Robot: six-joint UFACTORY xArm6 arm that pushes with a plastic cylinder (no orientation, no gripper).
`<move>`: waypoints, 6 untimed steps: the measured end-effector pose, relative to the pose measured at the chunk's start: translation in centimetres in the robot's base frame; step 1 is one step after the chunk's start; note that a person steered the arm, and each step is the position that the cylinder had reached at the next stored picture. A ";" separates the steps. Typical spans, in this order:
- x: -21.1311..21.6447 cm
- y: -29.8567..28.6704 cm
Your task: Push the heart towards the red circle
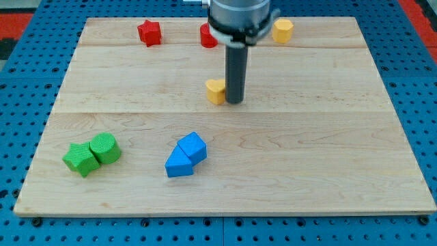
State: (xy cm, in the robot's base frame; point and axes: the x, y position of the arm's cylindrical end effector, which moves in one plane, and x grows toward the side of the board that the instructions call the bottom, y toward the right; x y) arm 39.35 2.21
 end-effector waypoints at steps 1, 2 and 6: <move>-3.0 0.0; 2.4 4.0; -3.0 -3.6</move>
